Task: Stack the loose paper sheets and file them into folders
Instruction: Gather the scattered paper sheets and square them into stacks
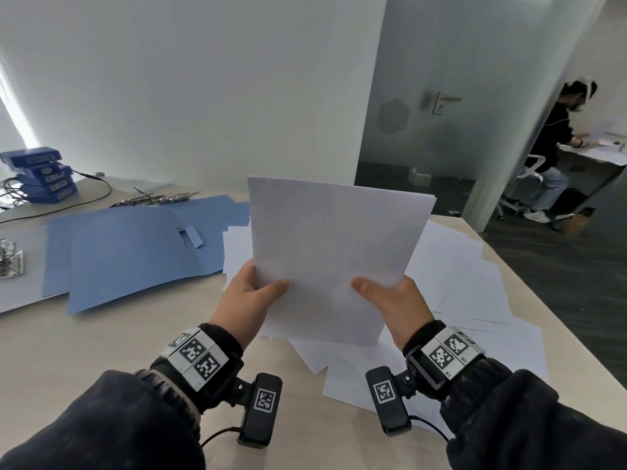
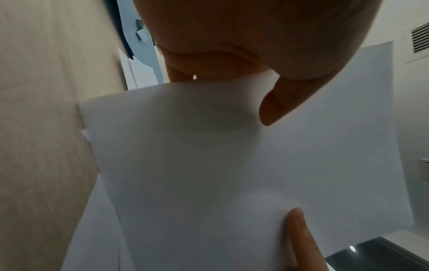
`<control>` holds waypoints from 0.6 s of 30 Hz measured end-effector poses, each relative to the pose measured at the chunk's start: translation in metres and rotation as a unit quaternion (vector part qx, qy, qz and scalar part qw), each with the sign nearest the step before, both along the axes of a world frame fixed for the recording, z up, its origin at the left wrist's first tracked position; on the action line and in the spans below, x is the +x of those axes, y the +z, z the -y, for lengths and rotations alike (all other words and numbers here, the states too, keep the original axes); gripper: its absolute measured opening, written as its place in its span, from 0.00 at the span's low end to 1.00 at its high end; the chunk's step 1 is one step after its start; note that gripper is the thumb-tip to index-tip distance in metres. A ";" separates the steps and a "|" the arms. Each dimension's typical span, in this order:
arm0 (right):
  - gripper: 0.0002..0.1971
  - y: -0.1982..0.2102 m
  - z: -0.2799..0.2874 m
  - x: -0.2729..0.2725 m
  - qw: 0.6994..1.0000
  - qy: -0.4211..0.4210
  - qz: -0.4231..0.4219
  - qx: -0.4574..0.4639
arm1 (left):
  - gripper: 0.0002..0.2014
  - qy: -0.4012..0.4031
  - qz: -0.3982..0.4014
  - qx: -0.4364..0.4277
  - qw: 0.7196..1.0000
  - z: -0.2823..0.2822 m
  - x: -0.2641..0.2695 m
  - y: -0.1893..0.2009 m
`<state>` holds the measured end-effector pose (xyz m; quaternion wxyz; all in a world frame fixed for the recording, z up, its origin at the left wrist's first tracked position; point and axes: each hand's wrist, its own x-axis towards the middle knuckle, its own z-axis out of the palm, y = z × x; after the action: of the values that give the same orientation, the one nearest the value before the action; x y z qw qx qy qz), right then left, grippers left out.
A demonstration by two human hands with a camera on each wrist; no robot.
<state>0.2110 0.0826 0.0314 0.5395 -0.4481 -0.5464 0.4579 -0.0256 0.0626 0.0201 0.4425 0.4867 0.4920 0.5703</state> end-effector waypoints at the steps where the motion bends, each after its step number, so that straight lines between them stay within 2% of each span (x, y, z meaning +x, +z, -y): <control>1: 0.13 0.000 -0.001 -0.001 1.000 -0.001 0.001 -0.008 | 0.17 0.003 0.000 -0.009 1.000 0.000 -0.001 0.000; 3: 0.08 0.004 -0.001 -0.006 1.000 0.004 0.011 -0.020 | 0.11 0.011 0.000 -0.025 1.000 0.002 -0.007 0.001; 5: 0.06 0.011 -0.002 -0.015 0.999 0.010 0.027 -0.020 | 0.10 0.026 0.002 -0.036 0.999 0.006 -0.018 0.003; 8: 0.07 0.015 -0.006 -0.036 0.995 0.042 0.087 -0.017 | 0.08 0.066 0.010 -0.065 0.996 0.015 -0.045 0.008; 10: 0.11 0.010 -0.010 -0.053 0.986 0.063 0.146 -0.043 | 0.11 0.090 -0.001 -0.103 0.991 0.023 -0.067 0.006; 13: 0.04 -0.003 -0.010 -0.080 0.965 0.111 0.216 -0.099 | 0.21 0.109 -0.078 -0.178 0.975 0.040 -0.102 0.001; 16: 0.09 -0.015 0.001 -0.107 0.931 0.178 0.291 -0.129 | 0.19 0.134 -0.161 -0.225 0.952 0.058 -0.134 -0.008; 18: 0.09 -0.023 0.003 -0.124 0.907 0.212 0.337 -0.137 | 0.18 0.142 -0.208 -0.252 0.934 0.068 -0.151 -0.014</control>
<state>0.0871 0.0792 0.0085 0.1468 -0.5191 -0.7093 0.4538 -0.1762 -0.0059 0.0058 0.3522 0.3924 0.7646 0.3705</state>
